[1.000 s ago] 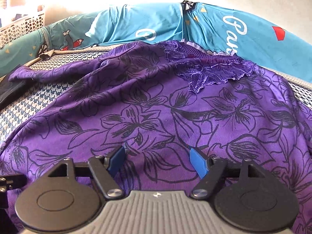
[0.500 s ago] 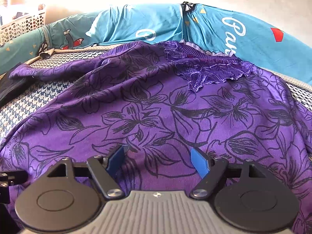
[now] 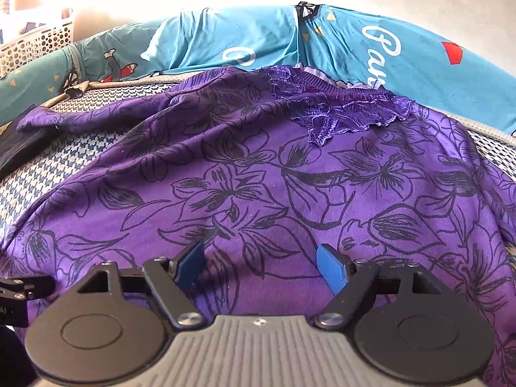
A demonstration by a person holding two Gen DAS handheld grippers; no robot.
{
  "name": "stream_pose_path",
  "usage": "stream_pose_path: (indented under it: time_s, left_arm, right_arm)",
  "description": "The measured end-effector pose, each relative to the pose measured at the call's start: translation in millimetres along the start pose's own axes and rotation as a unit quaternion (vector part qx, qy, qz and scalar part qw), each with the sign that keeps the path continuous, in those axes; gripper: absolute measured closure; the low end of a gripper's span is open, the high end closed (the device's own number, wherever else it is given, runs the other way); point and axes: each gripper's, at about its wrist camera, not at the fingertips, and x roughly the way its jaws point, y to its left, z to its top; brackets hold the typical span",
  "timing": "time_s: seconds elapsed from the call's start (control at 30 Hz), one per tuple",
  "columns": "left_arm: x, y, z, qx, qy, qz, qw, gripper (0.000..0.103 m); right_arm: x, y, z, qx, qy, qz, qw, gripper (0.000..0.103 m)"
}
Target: Fold clothes
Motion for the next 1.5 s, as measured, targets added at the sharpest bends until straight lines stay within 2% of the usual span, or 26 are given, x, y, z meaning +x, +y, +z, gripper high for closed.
stream_pose_path:
  time_s: [0.7, 0.97, 1.2, 1.4, 1.5]
  left_arm:
    - [0, 1, -2, -0.001, -0.010, -0.006, 0.9999, 0.000]
    - [-2, 3, -3, -0.002, -0.018, -0.011, 0.9998, 0.000]
    - [-17, -6, -4, 0.021, -0.057, -0.024, 0.9978, 0.000]
    - [-23, -25, -4, 0.049, -0.072, -0.038, 0.9954, 0.000]
    - [-23, -33, -5, 0.054, -0.073, -0.047, 0.9947, 0.000]
  right_arm:
    - [-18, -1, -11, 0.012, 0.010, 0.003, 1.000, 0.025]
    - [-46, -8, -34, 0.003, 0.013, 0.008, 1.000, 0.024]
    - [-77, -11, -61, 0.002, 0.022, -0.005, 1.000, 0.023]
    - [-99, -15, -77, 0.016, 0.039, -0.011, 0.999, 0.023]
    - [-109, -23, -84, 0.049, 0.051, -0.012, 0.997, 0.025]
